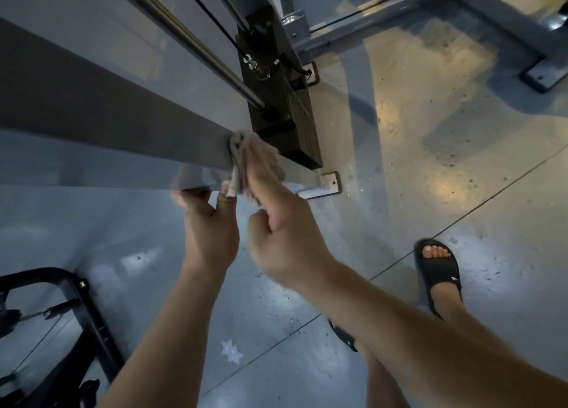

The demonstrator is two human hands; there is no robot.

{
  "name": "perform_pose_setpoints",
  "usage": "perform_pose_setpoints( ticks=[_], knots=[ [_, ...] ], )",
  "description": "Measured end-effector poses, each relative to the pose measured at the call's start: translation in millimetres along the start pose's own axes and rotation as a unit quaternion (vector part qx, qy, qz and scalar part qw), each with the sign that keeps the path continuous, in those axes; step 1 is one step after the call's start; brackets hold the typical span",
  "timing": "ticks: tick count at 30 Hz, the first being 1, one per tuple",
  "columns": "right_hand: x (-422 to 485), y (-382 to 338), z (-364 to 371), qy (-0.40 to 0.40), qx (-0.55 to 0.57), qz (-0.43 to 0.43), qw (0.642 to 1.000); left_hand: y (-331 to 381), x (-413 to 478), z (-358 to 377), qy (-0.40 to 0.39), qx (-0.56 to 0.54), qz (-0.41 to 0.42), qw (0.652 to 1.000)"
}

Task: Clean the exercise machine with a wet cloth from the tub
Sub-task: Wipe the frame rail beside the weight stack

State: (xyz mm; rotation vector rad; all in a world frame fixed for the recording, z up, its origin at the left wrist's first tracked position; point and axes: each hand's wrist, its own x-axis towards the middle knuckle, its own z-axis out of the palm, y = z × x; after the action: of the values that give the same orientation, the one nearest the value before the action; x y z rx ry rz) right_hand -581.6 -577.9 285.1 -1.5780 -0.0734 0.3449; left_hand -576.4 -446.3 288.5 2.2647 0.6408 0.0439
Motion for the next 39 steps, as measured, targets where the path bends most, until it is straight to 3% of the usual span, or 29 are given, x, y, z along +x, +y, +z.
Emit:
perform_pose_setpoints(
  ticks=[3, 6, 9, 11, 12, 16, 18, 23, 31, 35, 39],
  knots=[
    [27.4, 44.1, -12.5, -0.006, 0.002, 0.079, 0.997, 0.6, 0.3, -0.4, 0.000, -0.001, -0.009, 1.000],
    [45.1, 36.8, -18.8, -0.015, -0.008, 0.141, 0.990, 4.7, -1.6, -0.8, -0.011, 0.001, -0.008, 1.000],
    [16.1, -3.8, -0.3, 0.003, 0.002, 0.033, 0.999, 3.6, 0.2, -3.2, -0.007, 0.006, -0.004, 1.000],
    [3.8, 7.8, 4.1, -0.002, -0.001, -0.020, 1.000, 3.5, -0.5, -1.8, -0.009, 0.004, -0.012, 1.000],
    [6.5, 25.6, 2.1, -0.004, -0.005, 0.003, 1.000, 3.7, -1.5, -1.7, -0.011, 0.002, -0.018, 1.000],
    [52.0, 82.2, -11.3, -0.075, 0.012, 0.224, 0.972, 3.2, 0.8, -7.1, -0.026, 0.021, -0.021, 0.999],
    [60.1, 82.1, -14.4, -0.062, -0.005, 0.268, 0.961, 5.7, 1.8, -10.3, -0.047, 0.025, -0.030, 0.998],
    [26.0, 29.2, -12.0, -0.052, 0.035, 0.222, 0.973, 19.9, -6.8, -35.2, -0.105, 0.021, -0.028, 0.994],
    [0.7, -81.6, -11.5, -0.024, 0.005, 0.142, 0.990, 105.9, -31.7, -103.6, 0.022, -0.056, -0.036, 0.998],
    [-16.2, -153.2, -8.8, -0.006, 0.013, 0.080, 0.997, 156.0, -46.7, -144.8, 0.046, -0.052, 0.010, 0.998],
    [-32.1, -214.3, -3.7, -0.020, 0.039, -0.012, 0.999, 177.7, -47.0, -167.4, 0.054, -0.081, -0.010, 0.995]
  ],
)
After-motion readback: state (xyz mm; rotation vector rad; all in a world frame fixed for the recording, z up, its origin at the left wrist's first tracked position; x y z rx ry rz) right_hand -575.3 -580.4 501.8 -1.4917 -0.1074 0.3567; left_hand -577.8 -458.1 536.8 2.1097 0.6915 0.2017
